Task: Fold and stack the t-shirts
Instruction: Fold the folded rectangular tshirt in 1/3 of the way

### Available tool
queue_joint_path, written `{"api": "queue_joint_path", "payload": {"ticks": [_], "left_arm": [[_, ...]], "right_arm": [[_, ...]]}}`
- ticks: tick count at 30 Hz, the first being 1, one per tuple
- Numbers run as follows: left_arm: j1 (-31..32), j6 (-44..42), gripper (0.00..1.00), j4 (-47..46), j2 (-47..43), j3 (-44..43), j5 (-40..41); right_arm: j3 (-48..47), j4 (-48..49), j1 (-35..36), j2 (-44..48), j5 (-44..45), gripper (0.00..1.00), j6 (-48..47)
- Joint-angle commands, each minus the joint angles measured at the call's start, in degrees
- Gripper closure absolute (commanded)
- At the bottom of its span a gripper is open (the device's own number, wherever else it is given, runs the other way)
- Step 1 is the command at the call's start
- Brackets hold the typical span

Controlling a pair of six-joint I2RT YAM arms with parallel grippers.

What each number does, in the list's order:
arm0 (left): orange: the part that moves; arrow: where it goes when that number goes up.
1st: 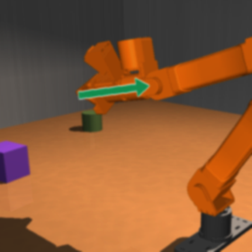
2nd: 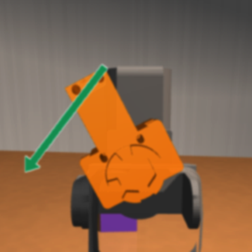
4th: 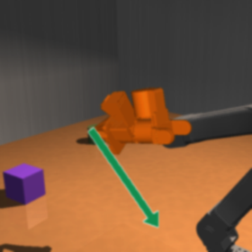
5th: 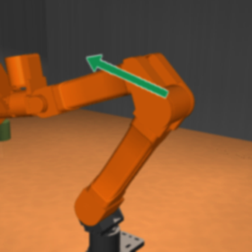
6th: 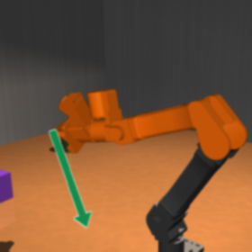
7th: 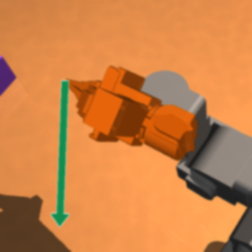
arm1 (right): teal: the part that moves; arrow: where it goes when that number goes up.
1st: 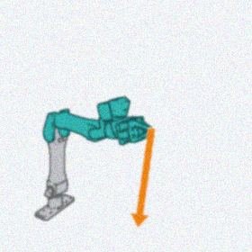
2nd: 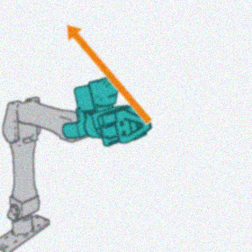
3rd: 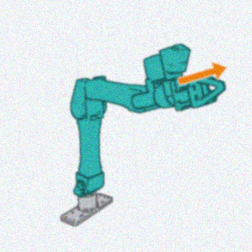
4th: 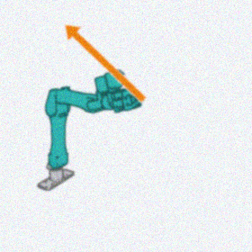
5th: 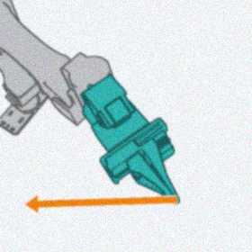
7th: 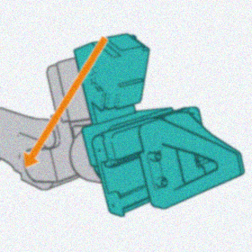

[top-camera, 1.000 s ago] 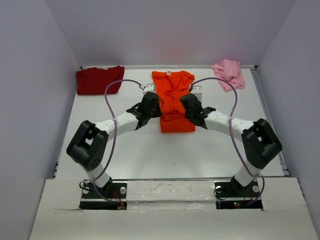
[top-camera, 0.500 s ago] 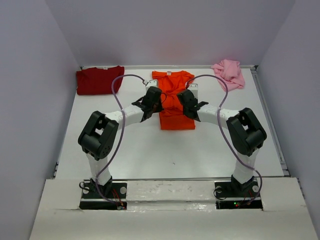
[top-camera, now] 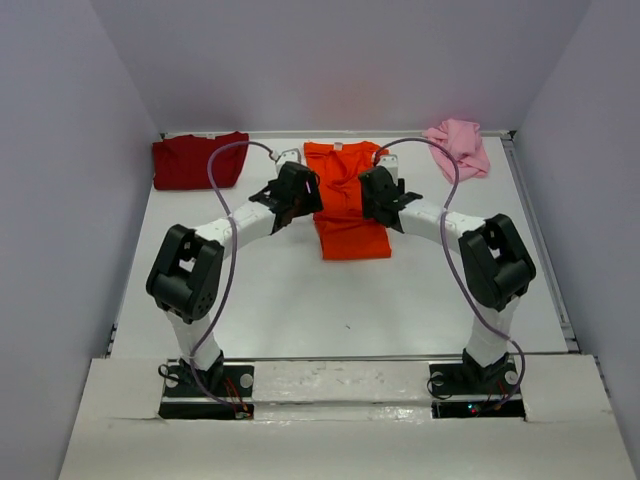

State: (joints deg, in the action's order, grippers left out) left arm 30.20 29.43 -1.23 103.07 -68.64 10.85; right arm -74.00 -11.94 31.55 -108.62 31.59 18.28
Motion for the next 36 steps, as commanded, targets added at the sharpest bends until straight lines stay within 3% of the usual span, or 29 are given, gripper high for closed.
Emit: {"api": "queue_joint_path", "payload": {"ticks": [1,7,9,11,17,27,36], "left_arm": [[0.39,-0.25,0.23,5.41,-8.75,-9.74,-0.48],[0.04,-6.3,0.23,19.93,-10.43,-25.11,-0.92],[-0.57,-7.72,0.22,21.79,-11.22,-26.36,0.83],[-1.27,-9.65,0.22,21.19,-12.62,-25.15,1.89],[-3.74,-10.1,0.23,11.09,-18.42,-10.74,1.81],[-4.0,-10.18,0.22,10.99,-19.83,-9.84,-0.22],[-4.0,-10.01,0.22,10.81,-20.62,-9.49,-0.92]], "right_arm": [[-4.49,-2.38,0.0,5.6,-4.67,0.35,-2.37],[-6.07,-4.05,3.42,5.18,-13.04,0.35,-3.87],[-6.6,-4.4,4.13,3.6,-14.88,0.35,-3.87],[-7.04,-4.32,4.13,2.45,-18.4,0.36,-2.82],[-8.71,-4.14,5.28,-2.03,-21.05,0.37,-1.59],[-12.22,-4.49,5.28,-7.3,-15.52,0.37,-1.58],[-19.51,-6.6,1.06,-12.66,-13.93,0.38,-2.29]]}}
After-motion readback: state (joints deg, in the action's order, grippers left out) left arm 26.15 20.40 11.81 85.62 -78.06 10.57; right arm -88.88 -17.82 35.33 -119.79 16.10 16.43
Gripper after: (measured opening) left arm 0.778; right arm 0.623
